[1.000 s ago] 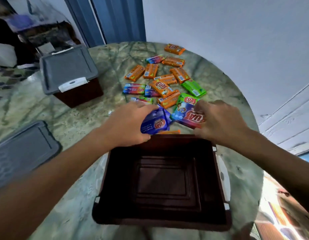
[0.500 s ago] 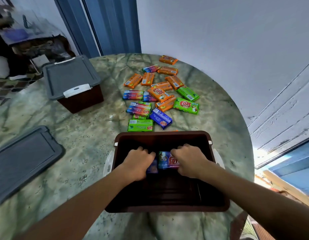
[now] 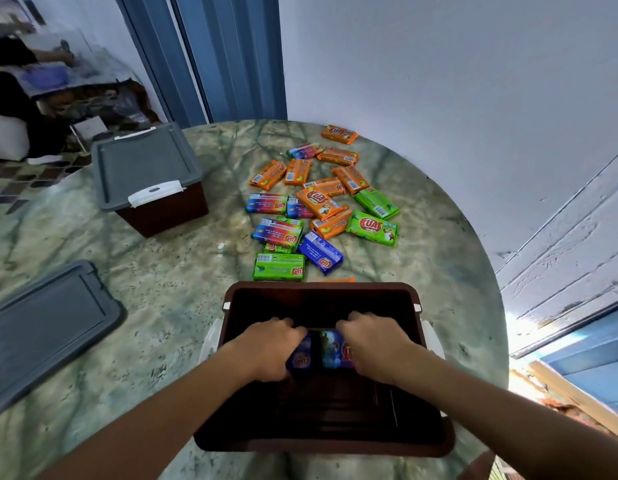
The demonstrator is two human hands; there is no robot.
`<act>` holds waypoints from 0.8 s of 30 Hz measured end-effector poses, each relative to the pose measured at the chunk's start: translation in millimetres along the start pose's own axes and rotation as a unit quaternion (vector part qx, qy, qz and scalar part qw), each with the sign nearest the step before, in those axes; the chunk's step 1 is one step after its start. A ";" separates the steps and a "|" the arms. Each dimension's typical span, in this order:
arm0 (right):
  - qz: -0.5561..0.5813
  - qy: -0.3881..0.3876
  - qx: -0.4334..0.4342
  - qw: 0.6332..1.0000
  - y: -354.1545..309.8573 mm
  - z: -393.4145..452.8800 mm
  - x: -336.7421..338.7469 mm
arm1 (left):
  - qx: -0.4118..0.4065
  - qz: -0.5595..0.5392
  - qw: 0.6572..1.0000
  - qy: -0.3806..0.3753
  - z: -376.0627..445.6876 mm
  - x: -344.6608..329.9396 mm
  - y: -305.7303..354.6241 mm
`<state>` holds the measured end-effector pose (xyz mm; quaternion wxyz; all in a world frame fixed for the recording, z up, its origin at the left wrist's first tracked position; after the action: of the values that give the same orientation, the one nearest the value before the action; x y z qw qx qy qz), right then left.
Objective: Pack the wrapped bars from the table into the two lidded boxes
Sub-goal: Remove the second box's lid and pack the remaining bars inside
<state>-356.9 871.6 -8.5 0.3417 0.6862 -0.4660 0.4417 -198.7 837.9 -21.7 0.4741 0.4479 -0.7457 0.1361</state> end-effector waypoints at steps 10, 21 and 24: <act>0.153 0.200 -0.005 0.968 78.7 47.2 121.1 | -0.037 -0.079 0.975 0.204 4.0 165.8 -23.2; -0.079 -0.013 0.174 0.981 55.9 148.5 41.4 | 0.000 0.055 0.997 0.061 123.4 99.7 -89.7; -0.108 -0.040 0.207 0.972 47.6 159.8 22.6 | 0.029 0.079 0.995 0.044 135.2 84.6 -103.0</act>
<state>-351.8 707.4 -45.0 0.2190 0.8054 -0.3011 0.4612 -208.4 649.6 -43.8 0.4811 0.3946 -0.7528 0.2146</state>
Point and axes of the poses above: each hand's wrist, its own z-axis towards the middle knuckle, its own x-axis out of the back of the hand, y = z × x, the point moved 3 cm from there along z, towards the middle knuckle, and after that the axes turned 8 degrees about -z, right-handed, at the moved point
